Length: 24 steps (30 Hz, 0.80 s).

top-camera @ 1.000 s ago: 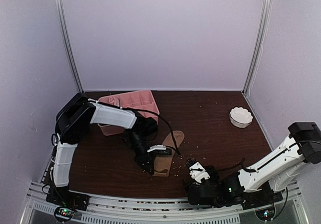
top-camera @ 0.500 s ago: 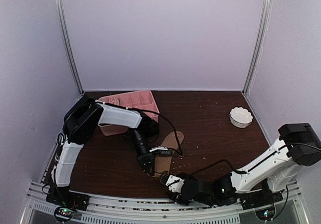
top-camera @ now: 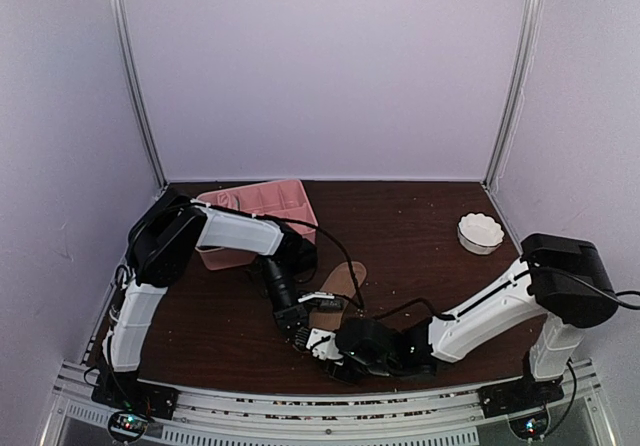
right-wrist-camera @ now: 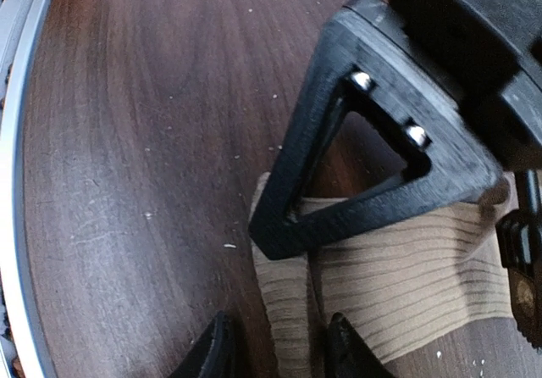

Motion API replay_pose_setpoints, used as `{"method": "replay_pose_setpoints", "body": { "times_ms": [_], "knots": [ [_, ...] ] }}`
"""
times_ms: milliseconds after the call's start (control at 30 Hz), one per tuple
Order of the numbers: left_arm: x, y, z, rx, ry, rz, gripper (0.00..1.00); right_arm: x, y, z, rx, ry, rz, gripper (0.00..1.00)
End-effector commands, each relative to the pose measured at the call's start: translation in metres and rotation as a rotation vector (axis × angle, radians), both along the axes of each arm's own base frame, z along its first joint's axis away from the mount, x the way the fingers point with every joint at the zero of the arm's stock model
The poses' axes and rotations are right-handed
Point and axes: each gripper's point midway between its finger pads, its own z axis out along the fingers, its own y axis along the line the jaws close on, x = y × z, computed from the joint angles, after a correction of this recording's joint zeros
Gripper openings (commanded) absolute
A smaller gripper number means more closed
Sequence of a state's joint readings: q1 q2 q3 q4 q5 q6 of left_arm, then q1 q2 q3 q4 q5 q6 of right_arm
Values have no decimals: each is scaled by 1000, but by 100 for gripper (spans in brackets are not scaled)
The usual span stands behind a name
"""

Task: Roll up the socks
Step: Roll the sock at the center of the board.

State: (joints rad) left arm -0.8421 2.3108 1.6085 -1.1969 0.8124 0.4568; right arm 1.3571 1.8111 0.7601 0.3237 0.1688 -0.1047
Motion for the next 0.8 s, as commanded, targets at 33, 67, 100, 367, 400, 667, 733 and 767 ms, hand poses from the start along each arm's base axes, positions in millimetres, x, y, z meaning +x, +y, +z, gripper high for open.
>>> {"method": "replay_pose_setpoints", "body": {
  "times_ms": [33,67,100,367,400,667,733,767],
  "knots": [
    [11,12,-26,71,-77,-28,1,-4,6,-9,-44,26,53,29],
    [11,12,-25,68,-84,-33,2,-3,5,-11,-47,33,50,25],
    [12,12,-24,60,-91,-37,4,-2,4,-13,-52,43,44,19],
    [32,12,5,-105,-297,-62,41,4,-28,-44,-32,276,-114,0],
    [35,13,11,-138,-344,-61,48,2,-29,-46,-21,319,-126,0],
    [65,15,64,-343,-785,-26,62,-20,-40,-56,77,579,-224,0],
    [75,16,85,-369,-882,-1,67,-23,-43,-58,91,632,-261,0],
    [84,17,97,-376,-945,42,84,-25,-44,-61,89,661,-274,0]
  ]
}}
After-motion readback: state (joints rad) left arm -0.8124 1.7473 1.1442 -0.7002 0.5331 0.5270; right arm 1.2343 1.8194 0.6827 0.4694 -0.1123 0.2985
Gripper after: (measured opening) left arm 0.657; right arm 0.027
